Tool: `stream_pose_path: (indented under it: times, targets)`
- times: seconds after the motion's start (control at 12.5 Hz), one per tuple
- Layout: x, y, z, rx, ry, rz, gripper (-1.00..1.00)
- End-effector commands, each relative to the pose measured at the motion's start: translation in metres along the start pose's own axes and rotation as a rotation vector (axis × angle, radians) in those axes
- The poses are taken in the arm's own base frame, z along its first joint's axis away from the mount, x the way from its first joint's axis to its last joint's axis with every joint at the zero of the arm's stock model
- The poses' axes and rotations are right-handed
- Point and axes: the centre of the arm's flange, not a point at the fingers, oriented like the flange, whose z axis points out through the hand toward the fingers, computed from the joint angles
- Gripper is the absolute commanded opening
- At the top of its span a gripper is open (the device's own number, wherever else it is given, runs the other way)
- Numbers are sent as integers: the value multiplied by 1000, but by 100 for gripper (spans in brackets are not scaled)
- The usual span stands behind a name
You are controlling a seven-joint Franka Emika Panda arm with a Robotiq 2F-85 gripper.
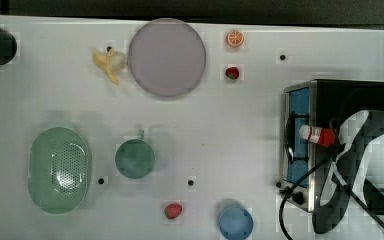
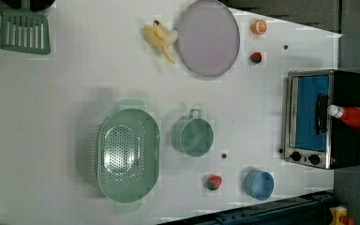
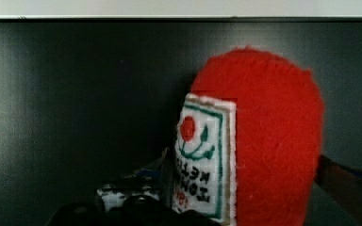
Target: Pick Ketchup from oven and place it on table.
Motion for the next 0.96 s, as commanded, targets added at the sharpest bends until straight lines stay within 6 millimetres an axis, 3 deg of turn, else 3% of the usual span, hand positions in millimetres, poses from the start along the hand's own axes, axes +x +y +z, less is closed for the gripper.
stream_pose_path:
  times: [0.08,0.24,0.32,0.48,0.56,0.8,0.96]
  targets:
    - [9,-10,-16,65,25,16,100]
    - [7,-11,-10,67,8,30,100]
    - [7,-11,-10,68,9,30,90]
    - [8,-9,-7,62,5,32,42]
    - [8,-11,-11,68,9,30,27]
    - [6,-17,-26,80,6,21,27]
    - [-10,-29,-59,86,-24,-14,27]
